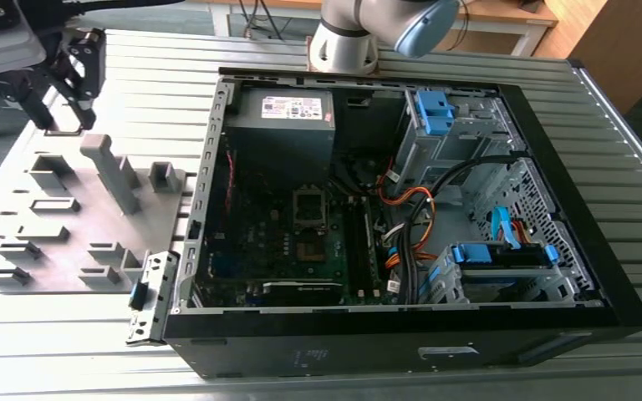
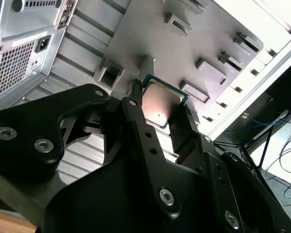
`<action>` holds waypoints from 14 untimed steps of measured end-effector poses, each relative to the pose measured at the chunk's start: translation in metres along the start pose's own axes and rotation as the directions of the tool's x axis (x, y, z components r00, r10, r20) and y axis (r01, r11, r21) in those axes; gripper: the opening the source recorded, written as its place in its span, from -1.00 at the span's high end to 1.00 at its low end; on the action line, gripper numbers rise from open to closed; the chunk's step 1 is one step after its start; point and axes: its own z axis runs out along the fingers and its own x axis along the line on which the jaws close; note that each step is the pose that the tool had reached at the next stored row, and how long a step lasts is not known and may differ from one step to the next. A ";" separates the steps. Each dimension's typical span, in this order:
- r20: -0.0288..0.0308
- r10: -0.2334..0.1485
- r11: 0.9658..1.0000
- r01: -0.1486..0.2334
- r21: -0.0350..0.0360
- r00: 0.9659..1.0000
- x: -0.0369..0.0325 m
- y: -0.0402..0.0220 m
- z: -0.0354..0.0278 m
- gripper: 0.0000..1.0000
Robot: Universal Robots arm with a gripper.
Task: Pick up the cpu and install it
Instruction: 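Pick up the cpu and move it towards the insertion slot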
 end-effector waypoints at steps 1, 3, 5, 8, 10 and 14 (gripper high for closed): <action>0.000 0.000 1.000 0.000 0.000 1.000 -0.0023 0.0000 0.0000 0.06; 0.000 0.000 1.000 0.000 0.000 1.000 -0.0071 -0.0002 0.0000 0.06; 0.000 0.000 1.000 0.000 0.000 1.000 -0.0114 -0.0003 0.0001 0.06; 0.000 0.000 1.000 0.000 0.000 1.000 -0.0180 -0.0005 0.0001 0.06; 0.000 0.000 1.000 0.000 0.000 1.000 -0.0228 -0.0007 0.0002 0.06; 0.000 0.000 1.000 0.000 0.000 1.000 -0.0327 -0.0010 0.0003 0.06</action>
